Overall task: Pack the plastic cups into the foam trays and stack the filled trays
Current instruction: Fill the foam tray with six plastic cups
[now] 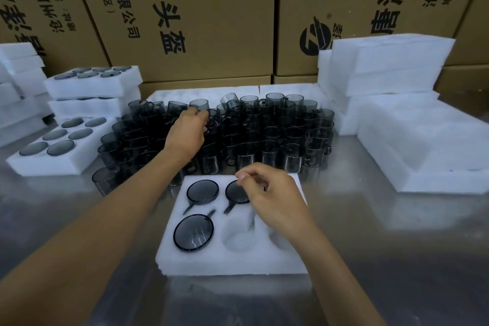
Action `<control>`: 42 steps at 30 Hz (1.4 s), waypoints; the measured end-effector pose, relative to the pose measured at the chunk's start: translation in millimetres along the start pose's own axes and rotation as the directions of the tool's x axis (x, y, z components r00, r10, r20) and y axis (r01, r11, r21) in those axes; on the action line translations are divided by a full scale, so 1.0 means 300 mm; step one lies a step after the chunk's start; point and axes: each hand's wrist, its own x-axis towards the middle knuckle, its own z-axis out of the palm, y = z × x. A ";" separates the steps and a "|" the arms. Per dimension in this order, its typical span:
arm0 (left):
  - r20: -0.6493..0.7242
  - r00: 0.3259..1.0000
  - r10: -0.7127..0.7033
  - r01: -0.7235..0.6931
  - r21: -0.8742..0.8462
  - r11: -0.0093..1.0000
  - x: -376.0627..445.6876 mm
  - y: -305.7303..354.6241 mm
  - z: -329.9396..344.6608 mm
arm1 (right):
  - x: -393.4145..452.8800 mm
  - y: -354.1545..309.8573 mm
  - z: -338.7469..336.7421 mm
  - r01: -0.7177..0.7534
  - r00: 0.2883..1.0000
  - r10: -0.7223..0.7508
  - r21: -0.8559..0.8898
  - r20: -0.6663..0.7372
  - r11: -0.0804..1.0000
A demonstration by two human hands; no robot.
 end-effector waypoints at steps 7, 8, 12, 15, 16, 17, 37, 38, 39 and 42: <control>0.131 0.991 0.016 -0.022 0.051 0.998 0.010 -0.030 -0.002 | -0.003 -0.003 0.005 0.005 1.000 -0.005 -0.011 -0.003 1.000; 0.166 0.986 0.008 -0.025 0.100 0.995 0.020 -0.027 0.000 | -0.003 -0.003 0.006 0.006 1.000 -0.006 -0.014 -0.006 1.000; 0.197 0.980 0.015 -0.062 0.233 0.970 0.051 -0.020 0.021 | -0.004 -0.002 0.004 0.015 1.000 -0.015 -0.022 -0.002 1.000; 0.157 0.987 -0.013 -0.012 0.154 0.988 0.049 -0.017 0.023 | -0.004 -0.003 0.002 0.016 1.000 -0.016 -0.021 0.012 1.000; 0.141 0.990 -0.007 -0.007 0.104 0.995 0.044 -0.015 0.020 | -0.003 -0.002 0.002 0.014 1.000 -0.014 -0.022 0.011 1.000; 0.112 0.994 0.004 -0.009 0.050 0.999 0.035 -0.013 0.013 | -0.003 -0.002 0.002 0.012 1.000 -0.012 -0.024 0.009 1.000; -0.237 0.963 0.127 -0.247 -0.598 0.762 -0.451 0.219 -0.212 | -0.003 -0.048 -0.057 -0.001 0.992 0.045 0.346 -0.119 0.938; -0.222 0.967 0.124 -0.239 -0.622 0.746 -0.461 0.221 -0.223 | -0.006 -0.053 -0.060 0.001 0.994 0.038 0.351 -0.106 0.936; -0.193 0.973 0.128 -0.225 -0.650 0.726 -0.471 0.221 -0.234 | -0.009 -0.056 -0.064 0.006 0.995 0.028 0.351 -0.094 0.936; -0.005 0.986 0.168 -0.117 -0.736 0.666 -0.483 0.199 -0.273 | -0.012 -0.063 -0.077 0.008 0.997 0.015 0.317 -0.071 0.948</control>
